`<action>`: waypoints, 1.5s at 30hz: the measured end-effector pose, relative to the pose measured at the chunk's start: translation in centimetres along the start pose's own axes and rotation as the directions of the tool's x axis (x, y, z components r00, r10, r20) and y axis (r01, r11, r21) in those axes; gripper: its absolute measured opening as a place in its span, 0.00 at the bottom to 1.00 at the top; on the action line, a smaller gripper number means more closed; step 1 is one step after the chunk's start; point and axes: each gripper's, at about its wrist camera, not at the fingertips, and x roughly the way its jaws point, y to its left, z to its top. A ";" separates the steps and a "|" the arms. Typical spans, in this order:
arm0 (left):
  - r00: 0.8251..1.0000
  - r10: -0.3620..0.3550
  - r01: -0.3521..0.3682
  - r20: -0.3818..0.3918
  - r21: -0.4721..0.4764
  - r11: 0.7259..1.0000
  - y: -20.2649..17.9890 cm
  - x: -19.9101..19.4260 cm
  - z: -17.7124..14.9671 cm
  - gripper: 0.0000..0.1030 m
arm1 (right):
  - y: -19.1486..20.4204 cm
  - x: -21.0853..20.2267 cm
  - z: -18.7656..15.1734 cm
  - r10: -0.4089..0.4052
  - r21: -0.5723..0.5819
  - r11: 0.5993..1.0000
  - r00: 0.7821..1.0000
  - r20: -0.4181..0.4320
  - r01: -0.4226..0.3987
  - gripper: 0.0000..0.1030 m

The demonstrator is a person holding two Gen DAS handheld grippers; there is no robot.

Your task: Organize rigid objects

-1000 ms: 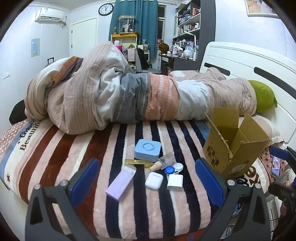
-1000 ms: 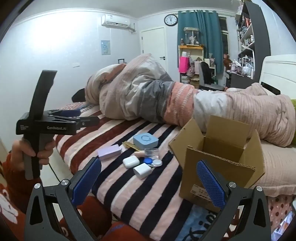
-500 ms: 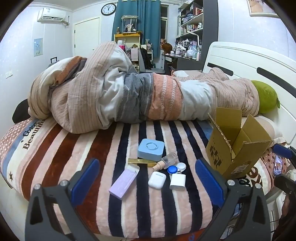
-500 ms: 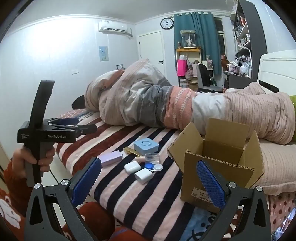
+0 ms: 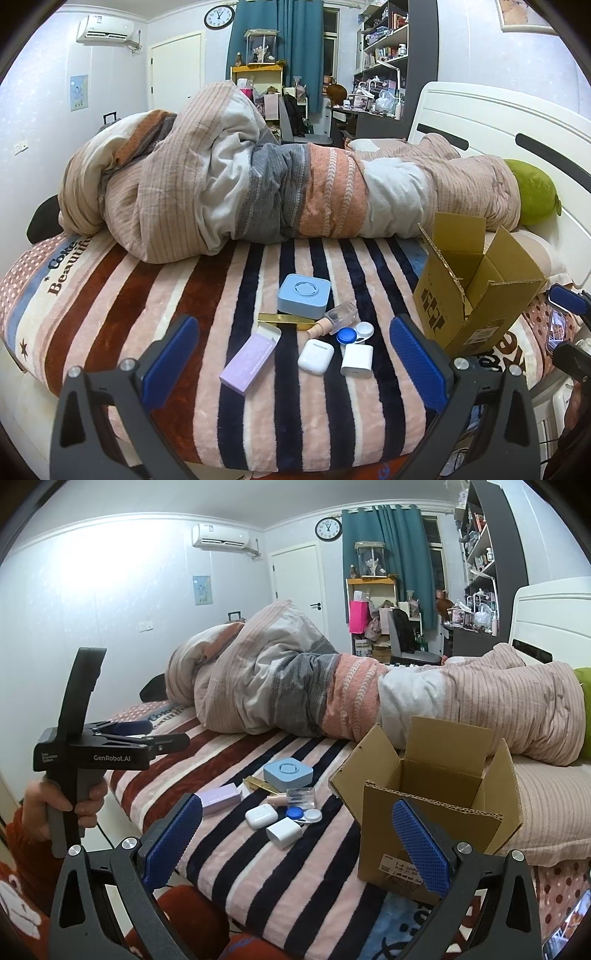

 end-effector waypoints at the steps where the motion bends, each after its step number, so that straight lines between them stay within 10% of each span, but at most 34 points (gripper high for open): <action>1: 1.000 0.000 0.000 0.000 0.000 1.000 0.0 0.0 0.0 1.00 | 0.0 0.0 0.0 0.000 -0.001 1.000 1.000 0.000 0.000 1.00; 45: 1.000 -0.026 0.026 -0.015 -0.009 1.000 -0.6 0.3 -0.3 1.00 | -0.8 1.0 0.3 0.083 0.028 0.996 0.995 -0.050 -0.082 1.00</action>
